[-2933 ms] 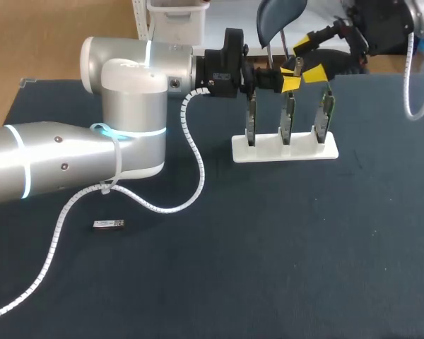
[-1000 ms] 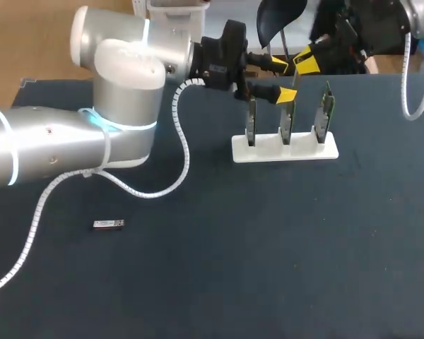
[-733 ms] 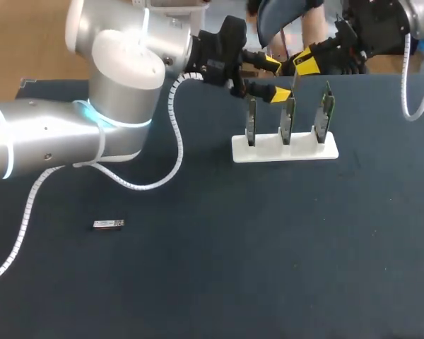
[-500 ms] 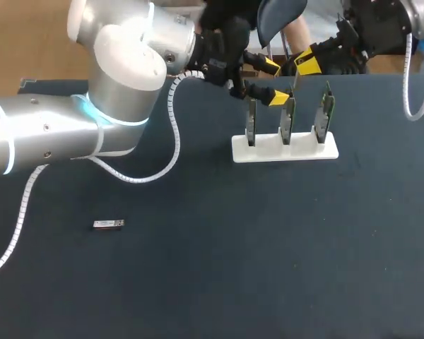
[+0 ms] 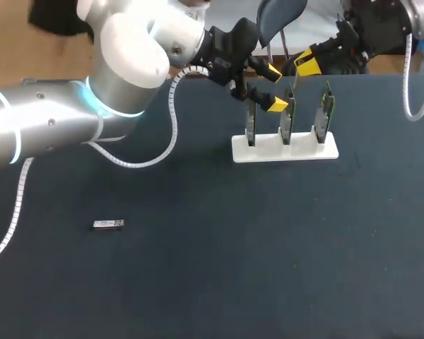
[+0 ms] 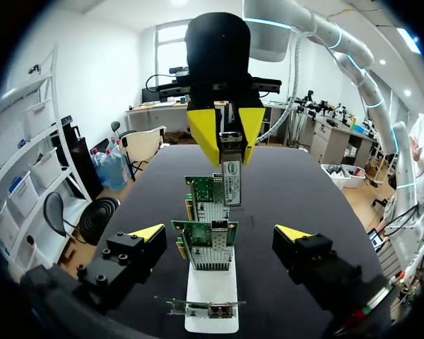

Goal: Pick up the optical module with the left hand, and insert it into the network port with the right hand.

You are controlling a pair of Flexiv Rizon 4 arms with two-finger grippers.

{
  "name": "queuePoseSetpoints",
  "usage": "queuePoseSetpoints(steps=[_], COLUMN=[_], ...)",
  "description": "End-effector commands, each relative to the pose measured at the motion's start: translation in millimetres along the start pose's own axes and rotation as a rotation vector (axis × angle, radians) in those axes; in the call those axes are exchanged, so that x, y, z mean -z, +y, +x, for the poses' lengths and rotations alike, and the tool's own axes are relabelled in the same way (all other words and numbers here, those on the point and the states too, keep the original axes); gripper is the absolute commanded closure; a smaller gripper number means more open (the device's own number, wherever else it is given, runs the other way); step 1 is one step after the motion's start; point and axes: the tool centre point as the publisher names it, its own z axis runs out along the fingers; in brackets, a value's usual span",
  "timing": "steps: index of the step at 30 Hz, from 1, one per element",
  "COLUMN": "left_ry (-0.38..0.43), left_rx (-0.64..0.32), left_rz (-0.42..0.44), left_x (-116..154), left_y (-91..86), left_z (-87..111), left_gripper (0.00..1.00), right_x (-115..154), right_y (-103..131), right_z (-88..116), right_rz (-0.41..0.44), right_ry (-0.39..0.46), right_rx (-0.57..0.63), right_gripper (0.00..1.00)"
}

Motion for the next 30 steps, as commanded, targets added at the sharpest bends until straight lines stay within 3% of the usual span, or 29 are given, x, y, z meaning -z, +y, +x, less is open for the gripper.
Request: queuePoseSetpoints(steps=[1,30], left_ry=[0.028,0.063], left_rx=[0.005,0.0], left_rz=[0.005,0.031], left_x=[0.4,-2.8], left_y=[1.3,-8.4], left_z=[-0.2,7.5], left_gripper=[0.0,0.0], right_x=[-0.7,-2.4], right_y=[3.0,-0.1], right_z=[0.0,1.1], right_rz=[0.009,0.016], right_ry=[-0.001,-0.004], right_rx=[-0.002,-0.008], right_gripper=[1.0,1.0])
